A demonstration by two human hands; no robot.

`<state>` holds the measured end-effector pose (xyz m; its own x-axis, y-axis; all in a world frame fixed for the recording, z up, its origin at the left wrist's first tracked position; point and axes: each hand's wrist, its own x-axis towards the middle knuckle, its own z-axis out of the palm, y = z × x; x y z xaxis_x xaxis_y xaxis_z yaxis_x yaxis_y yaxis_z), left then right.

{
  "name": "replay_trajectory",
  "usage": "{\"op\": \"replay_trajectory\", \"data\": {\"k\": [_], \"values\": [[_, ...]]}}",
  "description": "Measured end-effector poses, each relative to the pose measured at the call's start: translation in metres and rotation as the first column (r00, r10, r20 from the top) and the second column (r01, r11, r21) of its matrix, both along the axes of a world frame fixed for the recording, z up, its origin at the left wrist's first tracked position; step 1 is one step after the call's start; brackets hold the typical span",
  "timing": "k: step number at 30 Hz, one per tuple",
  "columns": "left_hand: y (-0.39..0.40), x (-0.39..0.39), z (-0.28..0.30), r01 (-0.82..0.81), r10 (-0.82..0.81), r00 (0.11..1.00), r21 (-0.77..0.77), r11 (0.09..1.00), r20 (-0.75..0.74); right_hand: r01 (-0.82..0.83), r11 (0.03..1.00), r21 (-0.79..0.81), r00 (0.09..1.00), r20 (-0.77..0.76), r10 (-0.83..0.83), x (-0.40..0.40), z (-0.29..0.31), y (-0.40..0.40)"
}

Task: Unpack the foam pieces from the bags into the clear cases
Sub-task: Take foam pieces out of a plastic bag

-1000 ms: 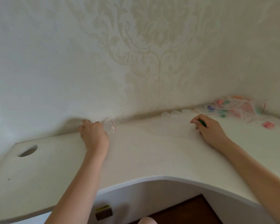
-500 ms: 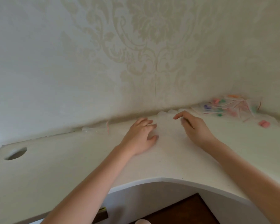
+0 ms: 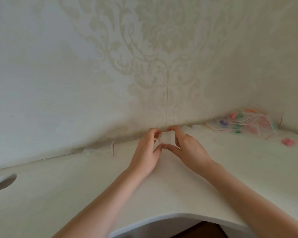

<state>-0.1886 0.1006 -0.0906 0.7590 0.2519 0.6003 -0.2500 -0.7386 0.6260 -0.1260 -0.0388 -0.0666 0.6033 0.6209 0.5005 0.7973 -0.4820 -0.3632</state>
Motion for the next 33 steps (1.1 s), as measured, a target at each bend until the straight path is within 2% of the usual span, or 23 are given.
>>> {"op": "replay_trajectory", "data": {"k": [2, 4, 7, 11, 18, 26, 33], "values": [[-0.002, -0.001, 0.002, -0.013, 0.01, 0.998, 0.051, 0.999, 0.06, 0.021, 0.999, -0.032, 1.0, 0.016, -0.02, -0.001, -0.001, -0.002], [-0.003, -0.002, 0.003, -0.004, -0.007, 0.994, 0.104, 0.995, 0.108, -0.001, 1.0, 0.002, 1.0, -0.018, 0.001, -0.002, 0.001, -0.006], [-0.005, -0.004, 0.006, -0.019, 0.0, 0.986, 0.114, 0.993, 0.168, -0.048, 0.987, 0.152, 0.99, -0.123, 0.067, -0.004, 0.002, -0.012], [-0.01, -0.008, 0.008, -0.05, 0.017, 0.979, 0.155, 0.987, 0.203, -0.009, 0.945, 0.327, 0.952, -0.286, 0.108, -0.011, 0.005, -0.012], [-0.015, -0.011, 0.009, -0.064, 0.004, 0.979, 0.29, 0.955, 0.201, 0.083, 0.955, 0.283, 0.952, -0.305, 0.007, -0.017, 0.004, -0.011], [-0.018, -0.015, 0.011, -0.009, -0.015, 0.993, 0.204, 0.979, 0.116, 0.117, 0.944, 0.309, 0.901, -0.434, 0.031, -0.016, 0.006, -0.011], [-0.018, -0.014, 0.011, 0.027, -0.033, 0.998, 0.119, 0.993, 0.045, 0.147, 0.944, 0.296, 0.886, -0.464, 0.007, -0.012, 0.007, -0.01]]}}
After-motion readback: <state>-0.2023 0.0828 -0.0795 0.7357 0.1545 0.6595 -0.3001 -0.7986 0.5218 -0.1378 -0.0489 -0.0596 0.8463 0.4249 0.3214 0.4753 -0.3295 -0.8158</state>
